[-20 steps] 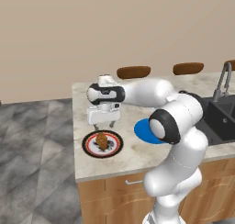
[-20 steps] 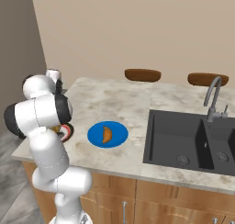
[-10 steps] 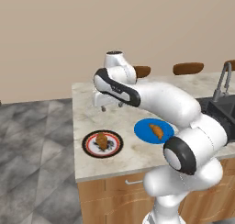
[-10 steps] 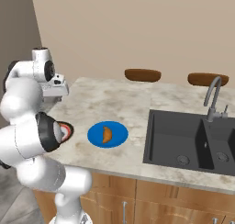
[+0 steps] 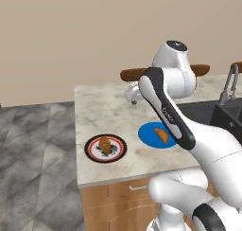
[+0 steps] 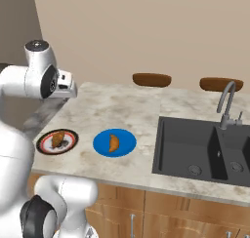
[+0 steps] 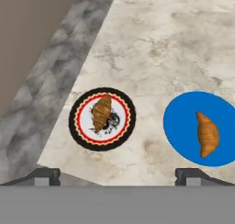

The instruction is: Place the pastries on the plates.

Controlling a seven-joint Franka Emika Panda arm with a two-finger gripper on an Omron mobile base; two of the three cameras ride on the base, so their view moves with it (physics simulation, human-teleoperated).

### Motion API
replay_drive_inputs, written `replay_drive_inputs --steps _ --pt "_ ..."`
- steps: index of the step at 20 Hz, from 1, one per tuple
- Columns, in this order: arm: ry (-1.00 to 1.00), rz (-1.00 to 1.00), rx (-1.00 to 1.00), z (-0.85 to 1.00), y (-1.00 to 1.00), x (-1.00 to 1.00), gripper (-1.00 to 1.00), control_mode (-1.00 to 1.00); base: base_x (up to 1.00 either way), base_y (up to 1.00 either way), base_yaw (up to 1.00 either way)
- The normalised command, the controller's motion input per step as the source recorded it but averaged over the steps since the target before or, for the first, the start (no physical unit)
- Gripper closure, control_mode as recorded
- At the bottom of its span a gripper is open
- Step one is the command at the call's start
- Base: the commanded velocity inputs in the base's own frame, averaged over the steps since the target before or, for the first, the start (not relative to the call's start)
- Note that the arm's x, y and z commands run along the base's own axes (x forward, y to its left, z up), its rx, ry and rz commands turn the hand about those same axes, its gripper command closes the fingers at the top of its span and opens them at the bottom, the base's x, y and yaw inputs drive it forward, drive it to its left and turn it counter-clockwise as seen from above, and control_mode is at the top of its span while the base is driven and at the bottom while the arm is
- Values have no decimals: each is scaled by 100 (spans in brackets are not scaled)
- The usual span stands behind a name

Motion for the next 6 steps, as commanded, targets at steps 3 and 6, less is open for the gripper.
replay_drive_inputs --steps 3,6 --pt "-23 0 6 100 -47 -100 -100 -100 0 0 0" --pt "-22 0 4 97 -53 -100 -100 -100 0 0 0"
